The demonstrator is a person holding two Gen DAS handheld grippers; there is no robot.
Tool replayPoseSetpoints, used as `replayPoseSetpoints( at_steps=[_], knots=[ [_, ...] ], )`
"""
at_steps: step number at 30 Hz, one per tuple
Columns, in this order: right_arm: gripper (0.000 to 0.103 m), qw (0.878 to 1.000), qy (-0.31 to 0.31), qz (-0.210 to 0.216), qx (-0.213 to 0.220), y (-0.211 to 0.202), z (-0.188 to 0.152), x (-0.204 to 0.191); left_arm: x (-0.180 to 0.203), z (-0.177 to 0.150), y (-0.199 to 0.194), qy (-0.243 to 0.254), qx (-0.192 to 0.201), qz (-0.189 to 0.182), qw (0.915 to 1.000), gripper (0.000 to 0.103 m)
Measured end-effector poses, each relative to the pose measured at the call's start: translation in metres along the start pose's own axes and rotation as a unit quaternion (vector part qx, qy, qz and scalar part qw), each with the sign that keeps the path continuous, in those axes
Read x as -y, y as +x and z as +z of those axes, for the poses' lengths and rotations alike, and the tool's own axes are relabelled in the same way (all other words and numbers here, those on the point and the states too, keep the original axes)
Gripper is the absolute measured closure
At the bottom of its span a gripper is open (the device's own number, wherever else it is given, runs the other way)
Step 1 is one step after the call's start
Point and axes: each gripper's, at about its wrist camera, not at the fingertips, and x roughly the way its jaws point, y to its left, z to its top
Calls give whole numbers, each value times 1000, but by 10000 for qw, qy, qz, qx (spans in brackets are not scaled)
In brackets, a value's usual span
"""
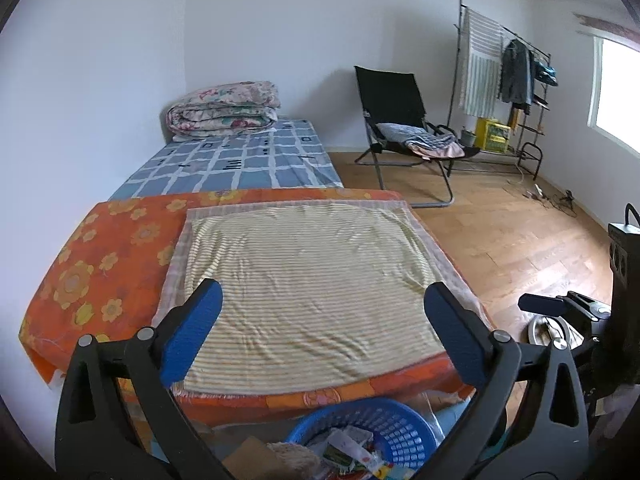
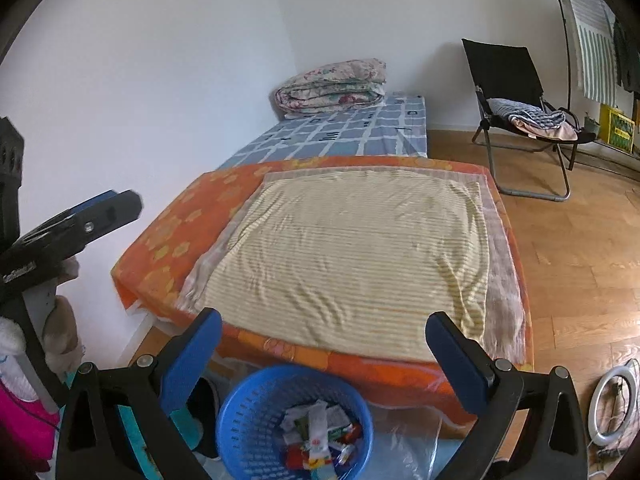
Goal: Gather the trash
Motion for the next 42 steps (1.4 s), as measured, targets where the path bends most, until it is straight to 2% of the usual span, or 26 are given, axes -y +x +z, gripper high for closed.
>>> replayPoseSetpoints(
  at_steps=[5,8,16,22,26,42],
  knots=[
    [0,9998,129,-7,125,26,17,11,-15,5,38,-172,-187,89,9996,0],
    [0,9996,266,55,55,45,24,16,-22,1,59,-208,-313,178,9991,0],
    [0,9986,517,119,72,79,20,27,-36,-19,94,-420,-617,224,9970,0],
    [0,9991,423,-28,25,94,12,31,-38,-32,107,-391,-749,303,9960,0],
    [0,9983,584,-15,10,97,8,37,-36,-38,113,-394,-877,279,9950,1],
    [0,9967,813,-83,5,97,4,47,-25,-41,113,-264,-886,209,9955,0]
  ],
)
